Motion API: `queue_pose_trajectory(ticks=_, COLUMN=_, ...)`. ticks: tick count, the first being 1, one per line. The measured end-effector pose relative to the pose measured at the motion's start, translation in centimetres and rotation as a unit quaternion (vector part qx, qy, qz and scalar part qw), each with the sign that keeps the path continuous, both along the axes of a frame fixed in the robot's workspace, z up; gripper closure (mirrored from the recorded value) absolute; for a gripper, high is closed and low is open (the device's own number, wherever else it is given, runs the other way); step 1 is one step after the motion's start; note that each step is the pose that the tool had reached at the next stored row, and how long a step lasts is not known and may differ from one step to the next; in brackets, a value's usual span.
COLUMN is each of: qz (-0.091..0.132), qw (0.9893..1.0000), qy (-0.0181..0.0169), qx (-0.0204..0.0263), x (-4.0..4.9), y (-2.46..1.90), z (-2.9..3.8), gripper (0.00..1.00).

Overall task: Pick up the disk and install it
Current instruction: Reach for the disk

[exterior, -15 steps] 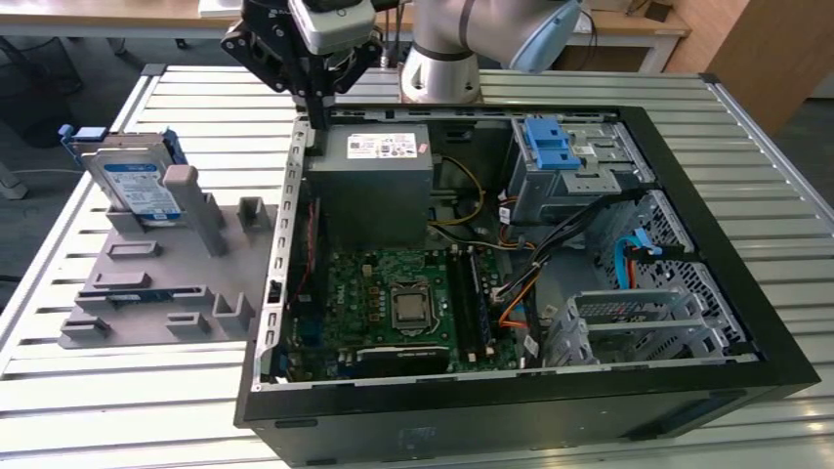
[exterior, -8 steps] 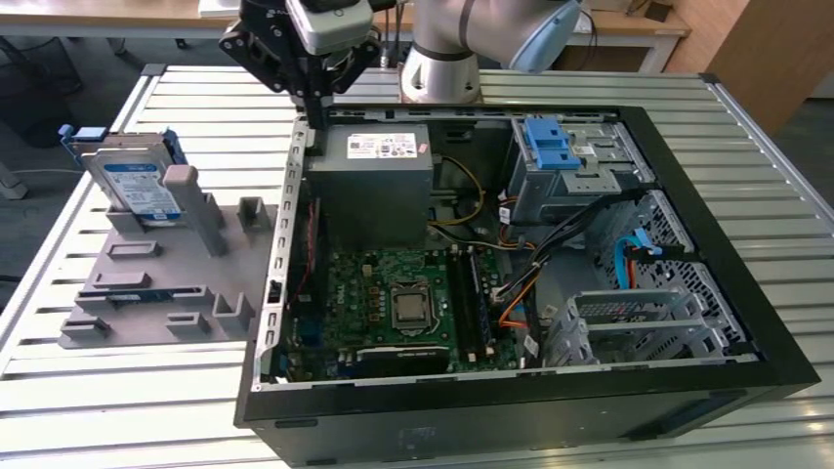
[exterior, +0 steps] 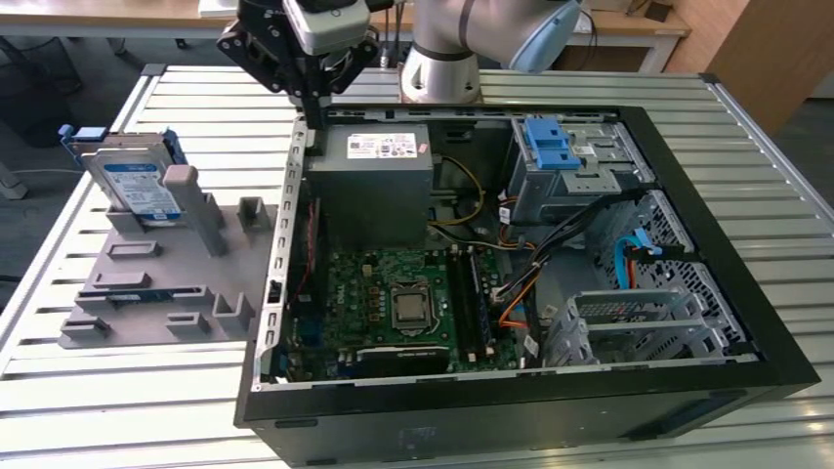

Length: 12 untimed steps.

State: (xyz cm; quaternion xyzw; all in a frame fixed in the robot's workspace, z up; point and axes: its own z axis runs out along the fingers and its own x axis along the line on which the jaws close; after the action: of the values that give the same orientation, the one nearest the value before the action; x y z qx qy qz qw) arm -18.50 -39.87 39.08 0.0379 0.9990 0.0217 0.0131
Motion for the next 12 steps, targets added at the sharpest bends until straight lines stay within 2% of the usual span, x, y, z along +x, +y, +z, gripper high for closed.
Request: queue_pose_trajectory(ticks=12, qz=0.0, qw=1.0, qy=0.0, qx=0.0, x=-0.26, y=0.0, z=-0.02, gripper=0.89)
